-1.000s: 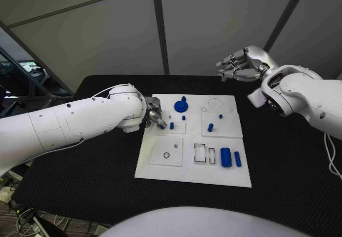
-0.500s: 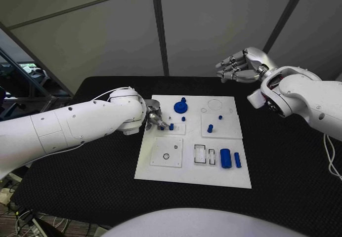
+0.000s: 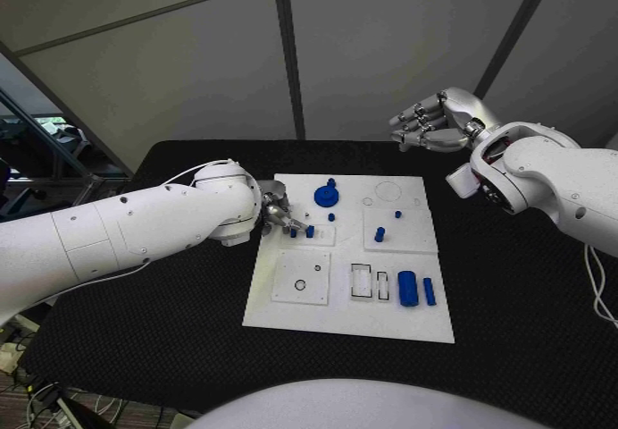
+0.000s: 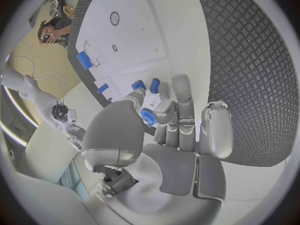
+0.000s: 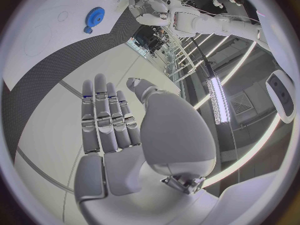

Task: Assemble the parts on the task board

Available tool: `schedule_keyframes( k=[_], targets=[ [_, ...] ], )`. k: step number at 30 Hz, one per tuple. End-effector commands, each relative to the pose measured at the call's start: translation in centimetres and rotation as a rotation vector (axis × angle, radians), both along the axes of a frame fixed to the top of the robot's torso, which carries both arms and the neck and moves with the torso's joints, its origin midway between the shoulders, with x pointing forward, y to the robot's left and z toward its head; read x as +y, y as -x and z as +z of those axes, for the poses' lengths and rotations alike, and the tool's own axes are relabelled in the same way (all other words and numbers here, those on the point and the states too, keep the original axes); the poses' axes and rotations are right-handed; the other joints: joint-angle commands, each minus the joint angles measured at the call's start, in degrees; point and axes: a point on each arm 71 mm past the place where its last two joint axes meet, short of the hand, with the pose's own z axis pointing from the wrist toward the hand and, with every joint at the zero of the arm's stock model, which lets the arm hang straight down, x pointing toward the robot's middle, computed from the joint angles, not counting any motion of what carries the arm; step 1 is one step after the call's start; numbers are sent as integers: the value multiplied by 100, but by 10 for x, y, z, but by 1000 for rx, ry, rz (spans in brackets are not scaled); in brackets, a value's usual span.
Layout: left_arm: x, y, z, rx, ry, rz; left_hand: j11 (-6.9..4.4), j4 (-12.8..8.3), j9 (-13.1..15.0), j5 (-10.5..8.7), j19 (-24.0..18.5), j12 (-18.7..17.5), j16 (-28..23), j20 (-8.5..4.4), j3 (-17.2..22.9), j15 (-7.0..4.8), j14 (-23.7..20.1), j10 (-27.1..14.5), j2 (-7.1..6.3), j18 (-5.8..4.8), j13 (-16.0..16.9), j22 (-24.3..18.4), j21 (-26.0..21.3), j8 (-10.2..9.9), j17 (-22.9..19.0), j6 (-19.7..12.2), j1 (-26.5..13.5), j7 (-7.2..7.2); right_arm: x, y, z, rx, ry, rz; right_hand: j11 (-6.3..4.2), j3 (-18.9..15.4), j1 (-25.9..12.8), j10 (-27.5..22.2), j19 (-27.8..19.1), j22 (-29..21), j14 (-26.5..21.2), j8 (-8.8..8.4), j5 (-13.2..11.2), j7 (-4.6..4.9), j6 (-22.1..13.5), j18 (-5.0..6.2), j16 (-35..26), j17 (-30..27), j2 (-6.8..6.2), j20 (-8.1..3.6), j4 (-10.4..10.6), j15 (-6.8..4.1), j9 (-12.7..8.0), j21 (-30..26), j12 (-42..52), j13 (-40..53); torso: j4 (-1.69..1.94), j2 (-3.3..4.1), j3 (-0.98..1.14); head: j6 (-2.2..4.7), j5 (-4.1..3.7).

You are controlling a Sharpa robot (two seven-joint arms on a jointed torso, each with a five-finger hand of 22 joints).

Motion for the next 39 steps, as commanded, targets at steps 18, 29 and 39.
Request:
schedule_keyframes(
  k=[18,29,39],
  targets=[
    [-5,-8,31,-277,271,6,725,341,-469,34,-2647,-2427,-174,470,-521,544,-1080,-2617,200,621,-2330,-2739,-4041,-626,-28,-1665,962,786,-1,-1,1,-5,-4,4,-8,4,13,-41,40,-12,3,12,26,0,8,60,-38,-9,-9,13,-3,-12,3,-40,28,-12,-6,-1,6,50,-27],
    [-42,-9,36,-434,298,-225,843,19,-1461,29,-2407,-2939,-10,652,-607,660,-1636,-3135,81,690,-3325,-3475,-4956,-1027,-358,-1733,2551,850,1,-2,0,-4,-5,7,-8,6,11,-41,40,-13,3,11,29,0,7,60,-40,-9,-6,13,-2,-11,3,-42,28,-13,-3,9,-1,108,-115],
    [-59,-9,17,-459,187,-334,836,29,-2179,36,-2018,-3290,761,592,-445,620,-1417,-3013,6,685,-4098,-3354,-4799,-1415,-380,-1254,2786,817,3,-1,0,-3,-5,11,-8,9,14,-42,41,-14,3,11,31,-1,6,60,-41,-10,-3,13,-4,-12,3,-44,29,-14,-9,8,4,124,-128]
  ],
)
